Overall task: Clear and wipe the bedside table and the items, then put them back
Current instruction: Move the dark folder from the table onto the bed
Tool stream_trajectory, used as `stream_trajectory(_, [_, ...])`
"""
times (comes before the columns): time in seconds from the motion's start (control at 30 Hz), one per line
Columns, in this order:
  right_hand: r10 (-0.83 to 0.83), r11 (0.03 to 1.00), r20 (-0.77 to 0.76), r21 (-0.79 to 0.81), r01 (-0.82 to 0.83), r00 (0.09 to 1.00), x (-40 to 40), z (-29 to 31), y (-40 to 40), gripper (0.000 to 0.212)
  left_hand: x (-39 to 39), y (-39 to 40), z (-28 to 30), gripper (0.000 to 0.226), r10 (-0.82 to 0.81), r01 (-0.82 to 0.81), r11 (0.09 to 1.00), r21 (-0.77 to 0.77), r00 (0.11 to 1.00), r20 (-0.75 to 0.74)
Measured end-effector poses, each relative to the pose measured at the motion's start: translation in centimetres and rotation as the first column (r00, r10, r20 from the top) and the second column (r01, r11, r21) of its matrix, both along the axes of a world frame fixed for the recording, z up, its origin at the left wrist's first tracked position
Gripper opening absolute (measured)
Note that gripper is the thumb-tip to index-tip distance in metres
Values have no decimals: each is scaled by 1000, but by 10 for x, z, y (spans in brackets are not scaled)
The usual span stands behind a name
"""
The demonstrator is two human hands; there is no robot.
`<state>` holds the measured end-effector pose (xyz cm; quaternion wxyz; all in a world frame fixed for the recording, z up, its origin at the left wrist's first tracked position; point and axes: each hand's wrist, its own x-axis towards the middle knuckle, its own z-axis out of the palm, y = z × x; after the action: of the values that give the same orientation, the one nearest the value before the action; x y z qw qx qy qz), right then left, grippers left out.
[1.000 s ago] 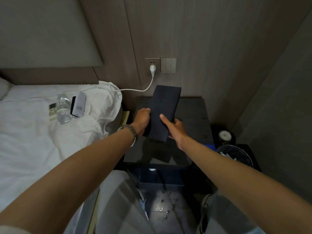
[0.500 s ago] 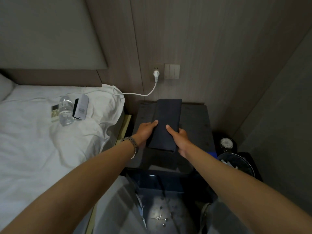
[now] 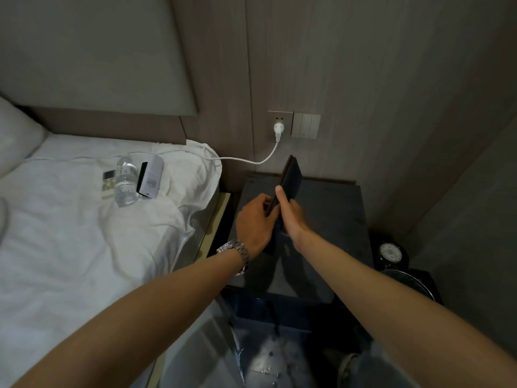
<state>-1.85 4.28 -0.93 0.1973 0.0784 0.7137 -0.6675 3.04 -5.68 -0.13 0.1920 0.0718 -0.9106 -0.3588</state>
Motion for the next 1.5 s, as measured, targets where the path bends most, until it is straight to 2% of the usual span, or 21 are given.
stream_trajectory(0.13, [-59, 992, -23, -110, 56, 998, -15, -3, -8, 42, 4, -5, -2, 36, -66, 66, 998, 1, 997, -42])
stream_trajectory(0.2, [-57, 993, -73, -108, 48, 996, -22, -7, -17, 25, 4, -15, -3, 32, -99, 100, 995, 10, 994, -52])
stream_trajectory(0.3, [12, 999, -147, -44, -19, 989, -30, -9, -39, 31, -1, -45, -12, 28, -148, 148, 989, 8, 989, -13])
stream_trajectory(0.4, [32, 999, -167, -15, -35, 985, -40, -7, -65, 34, -4, -75, -24, 40, -122, 122, 992, -32, 992, -15])
stream_trajectory(0.47, [45, 999, -169, 1, -45, 985, -50, -3, -87, 28, -4, -92, -30, 50, -89, 87, 992, -89, 996, -12])
stream_trajectory(0.63, [85, 991, -99, -99, -95, 992, -78, 7, -145, 30, -5, -134, -27, 68, -80, 84, 963, -255, 996, 26])
stream_trajectory(0.73, [126, 977, -75, -164, -136, 989, -96, 7, -174, 31, -11, -163, -25, 74, -125, 141, 904, -403, 990, 65])
stream_trajectory(0.83, [133, 974, -94, -170, -148, 987, -112, 5, -206, 31, -22, -196, -27, 64, -118, 163, 814, -557, 986, 116])
stream_trajectory(0.93, [123, 979, -100, -153, -138, 987, -122, 3, -244, 31, -33, -226, -28, 57, -53, 104, 723, -682, 994, 95])
stream_trajectory(1.13, [169, 985, -98, 42, -166, 981, -137, -15, -305, 24, -51, -269, -40, 45, 7, 81, 679, -730, 993, 117])
stream_trajectory(1.27, [146, 955, -129, 276, -106, 981, -144, -43, -324, 33, -62, -279, -61, 41, -13, 82, 632, -771, 995, 96])
stream_trajectory(1.33, [149, 943, -153, 320, -93, 977, -146, -46, -326, 33, -67, -280, -69, 44, -10, 68, 606, -793, 997, 78])
stream_trajectory(1.5, [252, 881, -185, 450, -146, 950, -165, -45, -339, 36, -75, -288, -71, 44, 39, 47, 631, -775, 995, 92])
